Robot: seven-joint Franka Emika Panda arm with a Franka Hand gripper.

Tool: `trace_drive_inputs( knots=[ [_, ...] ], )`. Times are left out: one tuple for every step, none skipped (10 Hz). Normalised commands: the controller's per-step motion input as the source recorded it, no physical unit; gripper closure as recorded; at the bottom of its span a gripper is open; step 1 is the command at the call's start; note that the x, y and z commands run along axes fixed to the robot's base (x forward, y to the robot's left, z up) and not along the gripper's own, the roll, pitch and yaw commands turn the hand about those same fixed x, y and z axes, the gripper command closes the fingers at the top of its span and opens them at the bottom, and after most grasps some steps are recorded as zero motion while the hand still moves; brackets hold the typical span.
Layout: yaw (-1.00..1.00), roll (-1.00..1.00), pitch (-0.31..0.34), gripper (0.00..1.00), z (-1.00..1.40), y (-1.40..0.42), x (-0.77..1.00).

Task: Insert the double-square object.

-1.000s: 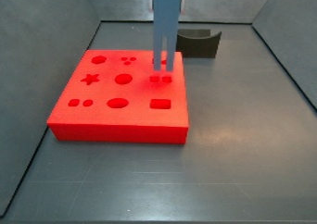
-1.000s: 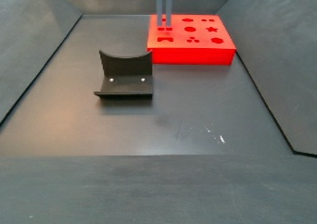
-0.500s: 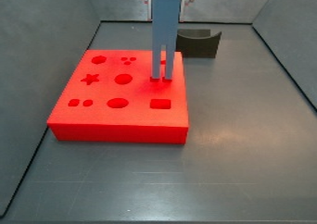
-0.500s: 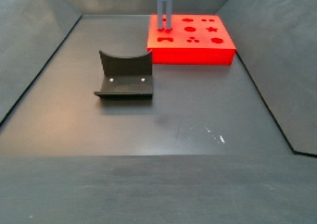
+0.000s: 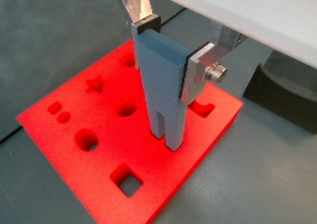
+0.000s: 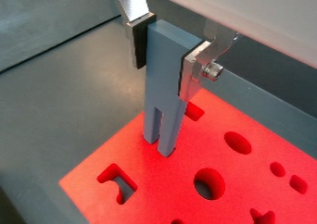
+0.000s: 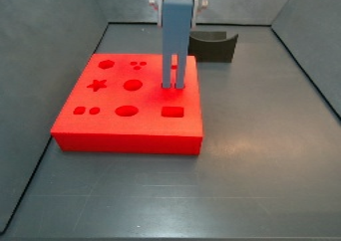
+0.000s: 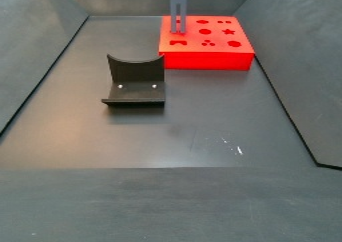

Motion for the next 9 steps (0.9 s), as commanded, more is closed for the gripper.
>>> trace_drive_inputs(
  knots=[
    [0.01,0.0,-0.093,1.0,-0.31,-0.01,0.02],
    [0.02,0.0,-0.111,1.0,-0.38,0.0,0.02],
    [0.01,0.0,-0.169,1.0,-0.53,0.0,0.01],
    [0.0,0.0,-0.233,1.0,-0.77,0.0,0.0],
    [0.01,0.0,-0.24,1.0,-0.76,0.0,0.0],
    [0.01,-0.02,-0.249,1.0,-0.75,0.0,0.0],
    [0.0,-0.02,-0.257,1.0,-0.74,0.0,0.0],
    [0.01,-0.03,-0.28,1.0,-0.68,0.0,0.0],
    [0.0,0.0,0.0,1.0,0.0,0.0,0.0]
  ],
)
